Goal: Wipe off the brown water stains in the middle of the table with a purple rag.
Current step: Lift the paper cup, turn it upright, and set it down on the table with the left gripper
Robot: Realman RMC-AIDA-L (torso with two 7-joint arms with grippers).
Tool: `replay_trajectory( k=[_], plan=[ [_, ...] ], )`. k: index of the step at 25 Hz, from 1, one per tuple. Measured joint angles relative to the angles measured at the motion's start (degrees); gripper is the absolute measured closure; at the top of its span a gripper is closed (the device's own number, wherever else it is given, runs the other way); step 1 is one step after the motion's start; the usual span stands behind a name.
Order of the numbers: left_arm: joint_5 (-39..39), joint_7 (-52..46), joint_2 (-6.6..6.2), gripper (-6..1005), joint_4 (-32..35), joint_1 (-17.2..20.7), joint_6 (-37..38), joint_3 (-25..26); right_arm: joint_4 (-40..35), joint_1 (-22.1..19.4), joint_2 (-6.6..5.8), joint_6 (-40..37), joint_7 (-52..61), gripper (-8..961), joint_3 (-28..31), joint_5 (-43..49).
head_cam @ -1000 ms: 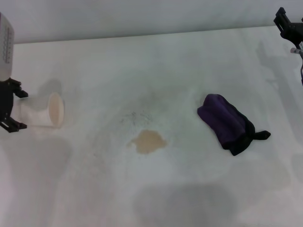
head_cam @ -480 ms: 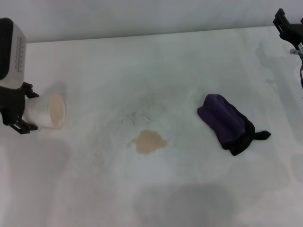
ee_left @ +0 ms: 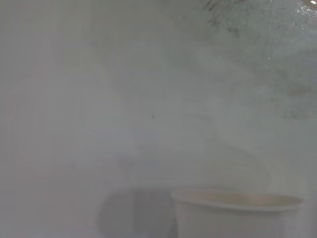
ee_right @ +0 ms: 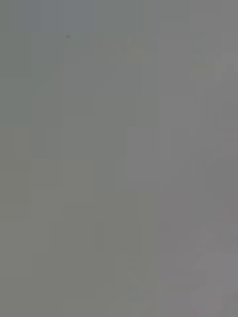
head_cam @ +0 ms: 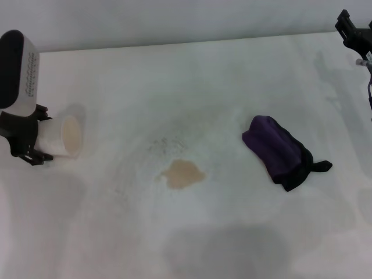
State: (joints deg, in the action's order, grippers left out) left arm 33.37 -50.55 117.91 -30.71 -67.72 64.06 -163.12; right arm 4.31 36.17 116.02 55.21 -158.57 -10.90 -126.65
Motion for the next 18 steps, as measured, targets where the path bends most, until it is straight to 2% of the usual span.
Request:
replay_trajectory(
  k=[5, 9, 12, 18],
  plan=[
    [-1.30, -0.43, 0.35, 232, -0.61, 0.13, -1.24, -0.01, 0.00, 0.18, -0.01, 0.10, 0.08, 145, 0.00, 0.00],
    [-11.63, -8.06, 0.48, 277, -3.65, -0.15, -1.47, -0.01, -0.02, 0.03, -0.02, 0.06, 0.34, 145, 0.00, 0.00],
    [-18.70, -9.28, 0.62, 300, -4.06, 0.77, -1.57, -0.01, -0.22, -0.38, -0.05, 0.13, 0.71, 145, -0.05, 0.08],
    [-34.99, -9.21, 0.85, 311, -1.37, 6.00, -0.64, 0.01, -0.49, -1.03, -0.25, 0.10, 0.72, 145, -0.76, 0.51]
  ],
)
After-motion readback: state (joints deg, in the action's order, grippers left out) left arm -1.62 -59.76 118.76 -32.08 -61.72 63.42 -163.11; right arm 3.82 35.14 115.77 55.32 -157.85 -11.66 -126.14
